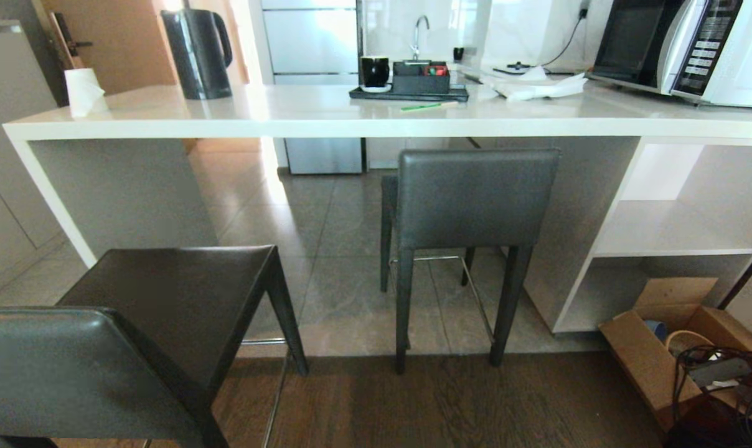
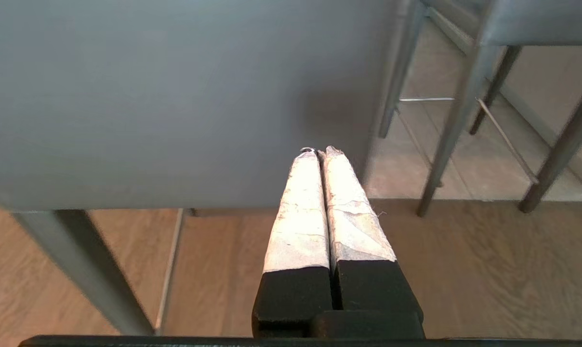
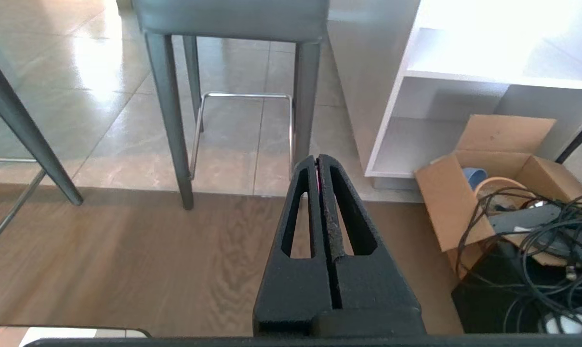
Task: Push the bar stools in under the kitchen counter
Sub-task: Push the gray chair back under the dining table
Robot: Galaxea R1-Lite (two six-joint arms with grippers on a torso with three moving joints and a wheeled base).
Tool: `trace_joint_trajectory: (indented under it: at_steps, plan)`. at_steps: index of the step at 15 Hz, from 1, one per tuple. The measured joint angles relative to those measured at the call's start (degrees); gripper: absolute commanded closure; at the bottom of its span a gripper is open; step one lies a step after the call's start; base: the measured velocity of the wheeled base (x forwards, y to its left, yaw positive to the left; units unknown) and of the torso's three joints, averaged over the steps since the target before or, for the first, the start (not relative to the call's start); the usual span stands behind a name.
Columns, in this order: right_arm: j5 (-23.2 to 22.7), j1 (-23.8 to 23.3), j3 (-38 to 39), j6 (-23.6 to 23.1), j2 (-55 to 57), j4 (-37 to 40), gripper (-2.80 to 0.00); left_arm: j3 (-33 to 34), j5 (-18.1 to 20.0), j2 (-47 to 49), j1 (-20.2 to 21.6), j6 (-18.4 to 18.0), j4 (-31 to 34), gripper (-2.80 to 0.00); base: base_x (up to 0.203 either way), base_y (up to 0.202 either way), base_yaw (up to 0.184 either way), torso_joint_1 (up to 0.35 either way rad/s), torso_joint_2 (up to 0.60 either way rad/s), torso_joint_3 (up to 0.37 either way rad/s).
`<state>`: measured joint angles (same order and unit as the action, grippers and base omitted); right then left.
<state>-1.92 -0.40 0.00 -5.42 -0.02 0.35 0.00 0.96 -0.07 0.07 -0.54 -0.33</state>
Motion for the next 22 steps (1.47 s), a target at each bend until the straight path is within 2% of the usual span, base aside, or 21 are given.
trace_joint_trajectory:
  at_steps: [4, 9, 15, 22]
  plan:
    - [0.03, 0.07, 0.0, 0.02, 0.0, -0.06, 0.0, 0.0, 0.0, 0.0, 0.06, -0.03, 0.02, 0.0, -0.013, 0.017, 0.001, 0.0, 0.0, 0.004]
    - [0.05, 0.07, -0.02, -0.02, 0.0, -0.02, 0.0, 0.0, 0.0, 0.0, 0.04, -0.06, 0.0, 0.0, -0.154, 0.002, -0.001, 0.001, 0.0, 0.0]
    - [0.14, 0.02, 0.0, 0.02, 0.0, 0.05, 0.0, 0.0, 0.0, 0.0, 0.0, 0.02, -0.02, 0.0, 0.0, 0.0, 0.0, 0.0, 0.0, 0.0]
    - [0.1, 0.02, 0.0, 0.01, 0.0, -0.03, 0.0, 0.0, 0.0, 0.0, 0.0, 0.02, 0.02, 0.0, 0.001, 0.165, -0.003, 0.001, 0.0, 0.002]
